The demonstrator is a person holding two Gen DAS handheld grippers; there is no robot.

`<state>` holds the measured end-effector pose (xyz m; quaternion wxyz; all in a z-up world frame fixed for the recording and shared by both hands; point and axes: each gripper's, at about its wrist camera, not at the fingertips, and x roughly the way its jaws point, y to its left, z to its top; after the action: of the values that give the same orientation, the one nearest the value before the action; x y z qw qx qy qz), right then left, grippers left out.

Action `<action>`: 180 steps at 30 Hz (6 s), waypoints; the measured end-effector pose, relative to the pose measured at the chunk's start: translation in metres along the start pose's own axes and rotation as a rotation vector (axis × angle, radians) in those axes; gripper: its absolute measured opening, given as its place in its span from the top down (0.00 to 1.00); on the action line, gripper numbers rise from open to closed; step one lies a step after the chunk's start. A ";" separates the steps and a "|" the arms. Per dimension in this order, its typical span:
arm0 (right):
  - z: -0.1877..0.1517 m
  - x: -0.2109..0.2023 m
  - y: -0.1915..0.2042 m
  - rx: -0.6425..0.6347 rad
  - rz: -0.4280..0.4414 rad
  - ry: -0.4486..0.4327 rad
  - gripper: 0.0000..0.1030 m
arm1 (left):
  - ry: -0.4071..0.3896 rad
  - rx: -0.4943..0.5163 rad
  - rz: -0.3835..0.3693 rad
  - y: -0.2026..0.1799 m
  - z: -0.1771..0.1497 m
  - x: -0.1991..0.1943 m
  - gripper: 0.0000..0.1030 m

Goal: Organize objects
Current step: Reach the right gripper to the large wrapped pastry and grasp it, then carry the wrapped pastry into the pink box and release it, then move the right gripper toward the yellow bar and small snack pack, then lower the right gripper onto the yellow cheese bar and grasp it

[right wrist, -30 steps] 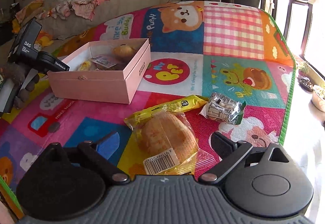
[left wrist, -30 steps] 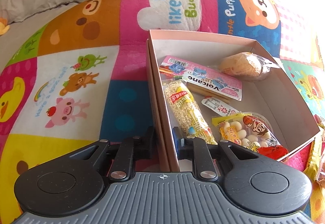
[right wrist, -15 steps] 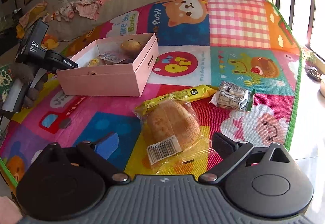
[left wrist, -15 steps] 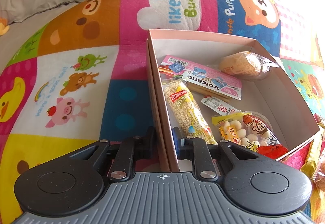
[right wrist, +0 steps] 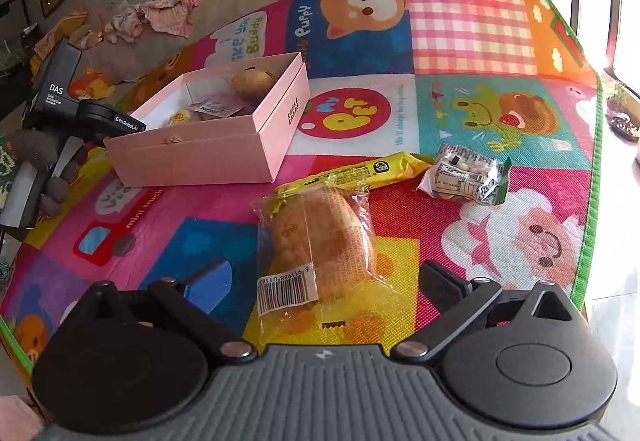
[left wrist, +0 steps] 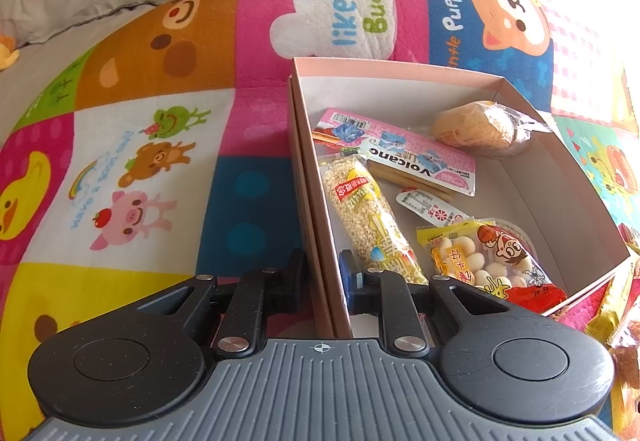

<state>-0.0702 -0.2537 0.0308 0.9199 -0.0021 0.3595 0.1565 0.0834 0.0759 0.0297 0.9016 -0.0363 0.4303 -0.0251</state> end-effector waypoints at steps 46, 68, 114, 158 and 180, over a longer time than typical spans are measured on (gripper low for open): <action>0.199 0.045 0.106 0.017 0.197 -0.120 0.29 | -0.019 -0.050 -0.036 0.010 -0.002 -0.001 0.83; 0.052 0.076 -0.027 0.367 -0.083 0.004 0.21 | -0.005 -0.014 0.014 0.000 -0.001 -0.002 0.83; 0.075 0.068 -0.119 0.333 -0.078 -0.067 0.30 | 0.002 -0.012 0.013 -0.001 0.000 -0.002 0.83; 0.025 0.055 0.012 0.012 -0.082 0.003 0.44 | 0.003 -0.022 -0.001 0.002 -0.002 -0.004 0.83; 0.006 0.039 0.048 -0.033 -0.025 -0.008 0.63 | 0.010 -0.009 0.022 -0.002 -0.001 -0.003 0.83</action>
<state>-0.0532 -0.1965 0.0149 0.9232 -0.0212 0.3529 0.1508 0.0812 0.0739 0.0317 0.8994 -0.0356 0.4354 -0.0136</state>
